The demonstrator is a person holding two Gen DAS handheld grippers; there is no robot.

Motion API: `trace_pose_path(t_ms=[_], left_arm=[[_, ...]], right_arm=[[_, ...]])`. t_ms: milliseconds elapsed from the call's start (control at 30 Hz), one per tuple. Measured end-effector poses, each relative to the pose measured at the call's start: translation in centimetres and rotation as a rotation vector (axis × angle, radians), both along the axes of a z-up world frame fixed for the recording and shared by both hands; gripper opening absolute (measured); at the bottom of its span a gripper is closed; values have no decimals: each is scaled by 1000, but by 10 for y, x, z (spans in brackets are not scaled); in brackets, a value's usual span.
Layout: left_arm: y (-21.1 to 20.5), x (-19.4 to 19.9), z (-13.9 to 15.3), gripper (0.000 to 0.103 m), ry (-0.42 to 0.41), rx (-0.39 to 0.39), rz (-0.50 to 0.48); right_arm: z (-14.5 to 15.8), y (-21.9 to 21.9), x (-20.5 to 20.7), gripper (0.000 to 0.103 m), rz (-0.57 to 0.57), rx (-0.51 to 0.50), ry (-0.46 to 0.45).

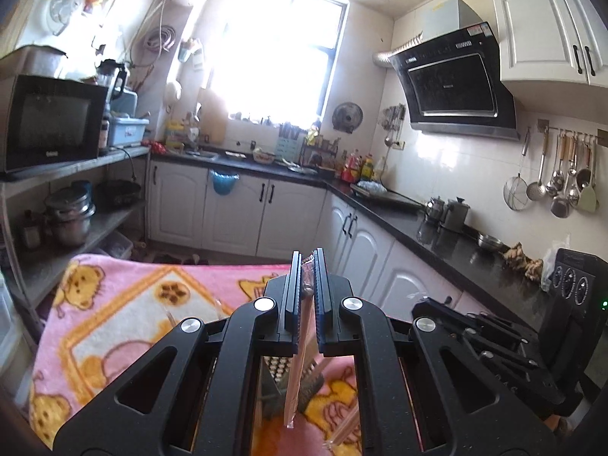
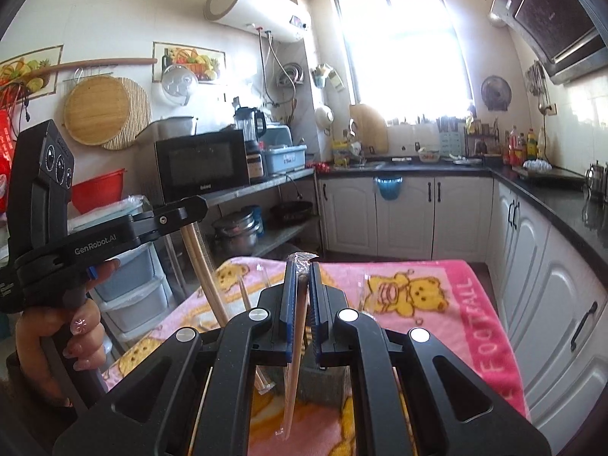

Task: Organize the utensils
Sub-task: 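Lift both held chopsticks and carry them above the green caddy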

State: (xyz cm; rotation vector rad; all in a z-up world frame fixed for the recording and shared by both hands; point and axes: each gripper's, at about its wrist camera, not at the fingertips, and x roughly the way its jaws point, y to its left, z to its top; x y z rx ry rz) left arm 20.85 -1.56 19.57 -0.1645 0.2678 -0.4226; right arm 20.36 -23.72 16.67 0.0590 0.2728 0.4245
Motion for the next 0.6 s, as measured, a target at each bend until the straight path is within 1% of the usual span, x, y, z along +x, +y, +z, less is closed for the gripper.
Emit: trace_pose_path(t_ms=[200,300,367,600], left_arm=[[13,2,17,3,-41,-12,42],[14,3,22,3,-65,10,82],[18,5,25,3,-71,3,93],[28,21,23,3,-66,5,144]], right_arm=[[20,2,2,7,-23,-15,-78],[30,3,2,7,-23,-17,-118],[36,2,4,7,-24,-6,-141],[43,-6,19,7,-43,23,-159]])
